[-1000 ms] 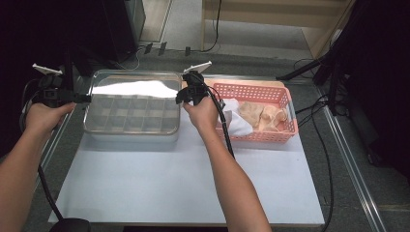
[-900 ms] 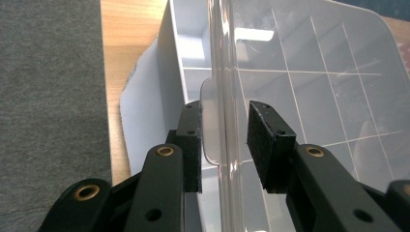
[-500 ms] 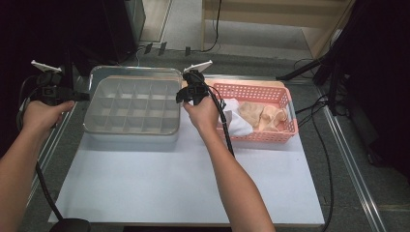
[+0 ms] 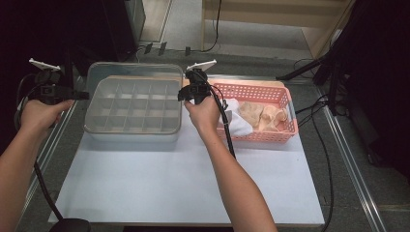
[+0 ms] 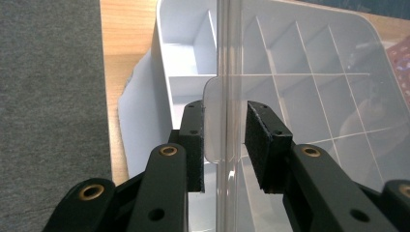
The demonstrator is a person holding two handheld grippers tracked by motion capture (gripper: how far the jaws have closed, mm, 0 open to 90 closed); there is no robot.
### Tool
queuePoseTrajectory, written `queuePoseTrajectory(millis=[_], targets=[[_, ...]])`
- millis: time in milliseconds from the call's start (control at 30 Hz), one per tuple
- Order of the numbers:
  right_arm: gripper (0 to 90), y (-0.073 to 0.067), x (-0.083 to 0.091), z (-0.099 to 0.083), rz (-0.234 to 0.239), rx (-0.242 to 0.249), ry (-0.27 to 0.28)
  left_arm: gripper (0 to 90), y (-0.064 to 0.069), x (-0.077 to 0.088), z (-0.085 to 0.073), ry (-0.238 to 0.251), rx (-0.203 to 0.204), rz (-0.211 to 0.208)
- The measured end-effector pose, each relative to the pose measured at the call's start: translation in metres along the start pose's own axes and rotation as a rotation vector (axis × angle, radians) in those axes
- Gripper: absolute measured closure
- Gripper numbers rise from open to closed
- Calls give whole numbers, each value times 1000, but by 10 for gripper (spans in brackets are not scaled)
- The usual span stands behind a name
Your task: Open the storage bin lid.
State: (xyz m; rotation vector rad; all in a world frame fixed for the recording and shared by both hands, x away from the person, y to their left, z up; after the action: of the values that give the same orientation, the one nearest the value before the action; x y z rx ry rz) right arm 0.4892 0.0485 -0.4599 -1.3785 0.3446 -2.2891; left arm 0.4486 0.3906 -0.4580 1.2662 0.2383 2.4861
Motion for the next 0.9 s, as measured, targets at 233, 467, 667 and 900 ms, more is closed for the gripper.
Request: queuePoseTrajectory(millis=[233,467,667,900], targets=[[747,1,8,0,-4,-22,15,716,8,6,0,-8,-24,7],[747,4,15,-3,0,-28,22,725,20,19,3,32,-59,24],[746,5,20,-8,-1,-26,30,725,26,24,-1,22,-71,34],[746,2,29,-11,2,-26,35,725,32,32,-7,31,-60,34]])
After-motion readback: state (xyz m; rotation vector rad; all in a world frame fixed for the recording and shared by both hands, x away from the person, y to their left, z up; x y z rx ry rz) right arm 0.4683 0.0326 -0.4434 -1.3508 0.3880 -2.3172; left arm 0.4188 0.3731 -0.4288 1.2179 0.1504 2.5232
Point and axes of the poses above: each handheld gripper's, and its own axes: x roughly backward along the jaws, z roughly out of its top, y roughly to its right, the point moved 9 cm from there along -x, roughly forward along the jaws, and after that the axes turned 7 degrees about -x, right-handed, at the moved point
